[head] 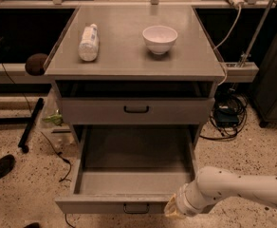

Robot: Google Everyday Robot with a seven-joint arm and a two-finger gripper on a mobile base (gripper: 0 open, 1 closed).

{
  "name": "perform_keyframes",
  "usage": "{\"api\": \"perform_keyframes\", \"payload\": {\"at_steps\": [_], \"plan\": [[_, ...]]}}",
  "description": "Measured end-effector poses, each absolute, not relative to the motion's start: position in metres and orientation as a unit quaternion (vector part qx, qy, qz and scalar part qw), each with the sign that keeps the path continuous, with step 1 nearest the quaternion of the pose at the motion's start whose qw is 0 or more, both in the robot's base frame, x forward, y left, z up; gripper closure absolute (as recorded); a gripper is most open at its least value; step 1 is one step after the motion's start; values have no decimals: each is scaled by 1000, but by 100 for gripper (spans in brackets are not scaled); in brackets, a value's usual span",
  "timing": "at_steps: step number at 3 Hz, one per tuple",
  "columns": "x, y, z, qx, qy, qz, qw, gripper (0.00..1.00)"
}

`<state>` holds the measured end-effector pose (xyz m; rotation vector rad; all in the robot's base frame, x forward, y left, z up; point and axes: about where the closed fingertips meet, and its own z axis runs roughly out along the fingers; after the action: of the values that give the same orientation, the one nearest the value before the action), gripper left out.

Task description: Close middle drawer

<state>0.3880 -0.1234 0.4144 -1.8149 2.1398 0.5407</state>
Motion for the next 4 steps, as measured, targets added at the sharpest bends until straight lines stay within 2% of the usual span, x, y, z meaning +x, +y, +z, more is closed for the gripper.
{"api": "perform_keyframes", "payload": {"at_steps": [3,4], "plan": [[462,-121,423,-642,720,157,212,0],[462,-121,423,-642,720,157,212,0]]}}
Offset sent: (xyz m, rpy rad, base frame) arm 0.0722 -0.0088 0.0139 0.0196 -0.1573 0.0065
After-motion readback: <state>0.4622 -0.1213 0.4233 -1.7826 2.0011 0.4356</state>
